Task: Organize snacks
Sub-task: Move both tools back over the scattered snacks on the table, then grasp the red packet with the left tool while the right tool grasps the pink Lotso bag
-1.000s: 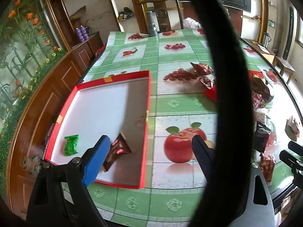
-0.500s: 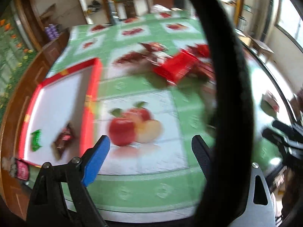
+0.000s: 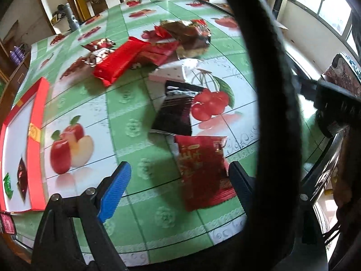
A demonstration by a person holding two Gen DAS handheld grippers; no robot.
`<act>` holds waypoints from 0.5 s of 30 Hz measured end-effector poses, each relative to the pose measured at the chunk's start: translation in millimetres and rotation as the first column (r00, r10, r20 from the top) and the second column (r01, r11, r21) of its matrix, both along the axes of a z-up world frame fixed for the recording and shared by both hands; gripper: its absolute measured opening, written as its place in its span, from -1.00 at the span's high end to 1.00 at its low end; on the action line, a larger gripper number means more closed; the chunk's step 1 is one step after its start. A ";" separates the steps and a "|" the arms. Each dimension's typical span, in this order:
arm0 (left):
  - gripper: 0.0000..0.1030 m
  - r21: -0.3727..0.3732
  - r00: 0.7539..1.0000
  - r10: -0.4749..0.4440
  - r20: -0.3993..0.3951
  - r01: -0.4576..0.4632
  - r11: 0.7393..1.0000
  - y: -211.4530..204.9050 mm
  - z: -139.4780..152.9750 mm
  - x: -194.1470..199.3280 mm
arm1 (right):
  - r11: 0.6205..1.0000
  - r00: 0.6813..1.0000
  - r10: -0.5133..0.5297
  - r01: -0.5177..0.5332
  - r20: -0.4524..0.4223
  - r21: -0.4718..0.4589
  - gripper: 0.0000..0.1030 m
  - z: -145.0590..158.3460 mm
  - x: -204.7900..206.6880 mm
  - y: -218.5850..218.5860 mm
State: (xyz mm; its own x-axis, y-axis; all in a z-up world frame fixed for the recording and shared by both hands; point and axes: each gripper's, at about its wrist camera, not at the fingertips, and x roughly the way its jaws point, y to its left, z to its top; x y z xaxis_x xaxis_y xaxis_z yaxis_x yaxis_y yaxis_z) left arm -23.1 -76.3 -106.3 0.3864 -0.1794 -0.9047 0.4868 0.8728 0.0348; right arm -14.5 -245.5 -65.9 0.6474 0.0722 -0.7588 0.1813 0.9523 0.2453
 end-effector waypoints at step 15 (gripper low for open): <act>-0.71 -0.014 0.999 0.007 -0.033 -0.007 1.000 2.4 -11.2 16.0 | 0.984 0.974 -0.012 -0.029 -0.228 -0.174 -0.54 -27.7 48.5 -11.1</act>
State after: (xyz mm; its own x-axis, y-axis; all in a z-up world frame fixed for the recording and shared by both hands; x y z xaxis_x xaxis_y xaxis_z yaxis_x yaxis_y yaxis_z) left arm -7.0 -73.9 -117.5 0.3582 -0.1893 -0.9143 0.4812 0.8766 0.0071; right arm 34.0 -256.6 -93.6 0.4563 -0.0699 -0.8871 0.2047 0.9784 0.0282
